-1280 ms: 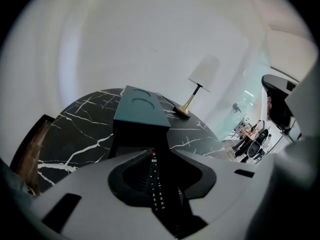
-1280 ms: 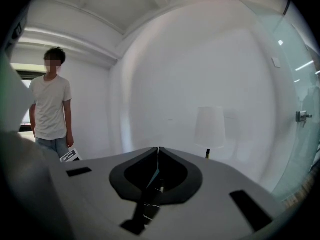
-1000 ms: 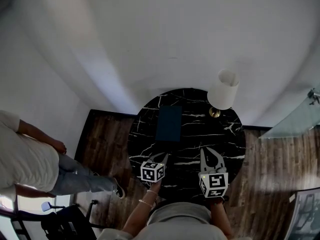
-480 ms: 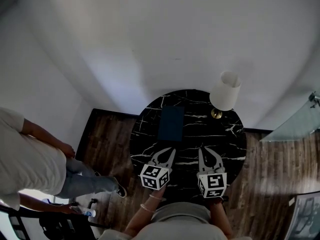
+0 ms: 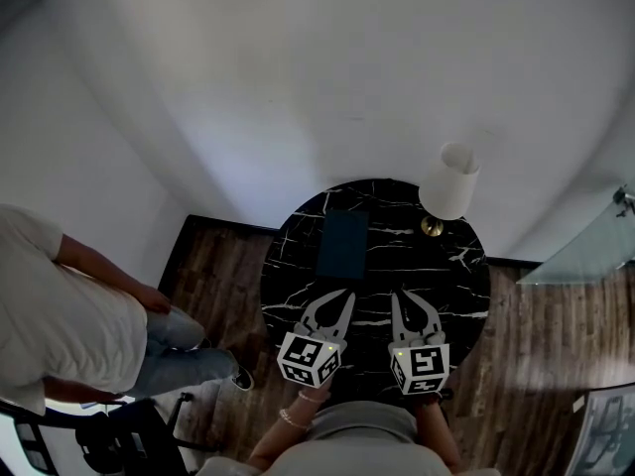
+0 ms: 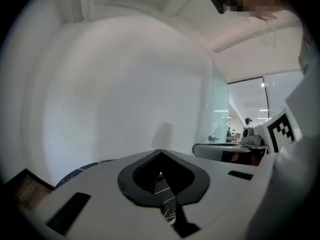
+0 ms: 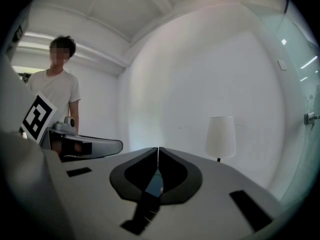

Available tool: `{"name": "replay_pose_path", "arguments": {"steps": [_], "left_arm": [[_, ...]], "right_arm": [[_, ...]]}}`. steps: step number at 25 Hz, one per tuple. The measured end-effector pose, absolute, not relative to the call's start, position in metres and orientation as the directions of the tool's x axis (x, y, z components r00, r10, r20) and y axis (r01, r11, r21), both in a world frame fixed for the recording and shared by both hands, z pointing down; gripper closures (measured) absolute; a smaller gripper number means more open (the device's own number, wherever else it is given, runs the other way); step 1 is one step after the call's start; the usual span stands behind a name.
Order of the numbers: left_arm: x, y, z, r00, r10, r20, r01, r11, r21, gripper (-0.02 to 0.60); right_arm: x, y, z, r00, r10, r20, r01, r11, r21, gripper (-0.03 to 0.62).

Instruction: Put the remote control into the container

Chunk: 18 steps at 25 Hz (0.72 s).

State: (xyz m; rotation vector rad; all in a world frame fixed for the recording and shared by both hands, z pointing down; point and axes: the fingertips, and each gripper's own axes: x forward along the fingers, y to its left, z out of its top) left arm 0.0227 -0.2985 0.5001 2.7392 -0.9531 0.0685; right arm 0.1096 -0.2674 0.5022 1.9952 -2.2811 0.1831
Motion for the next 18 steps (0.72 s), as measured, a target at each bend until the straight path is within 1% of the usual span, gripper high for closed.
{"name": "replay_pose_path", "arguments": {"steps": [9,12,18], "left_arm": [[0.027,-0.282,0.457,0.791,-0.612,0.024,-0.609,-0.782,0.133,0.575],[0.030,-0.277,0.452,0.788,-0.615,0.009,-0.613,-0.783,0.106,0.575],[0.033,-0.272,0.450,0.794,-0.607,0.000,-0.604,-0.790,0.110,0.575]], "right_arm": [[0.103,-0.260,0.480,-0.143,-0.984,0.105,-0.990,0.142,-0.024,0.582],[0.101,-0.259,0.477,-0.149,-0.984,0.102,-0.989,0.147,-0.023,0.582],[0.098,-0.256,0.477,-0.154,-0.982,0.106,-0.988,0.154,-0.013,0.582]]}}
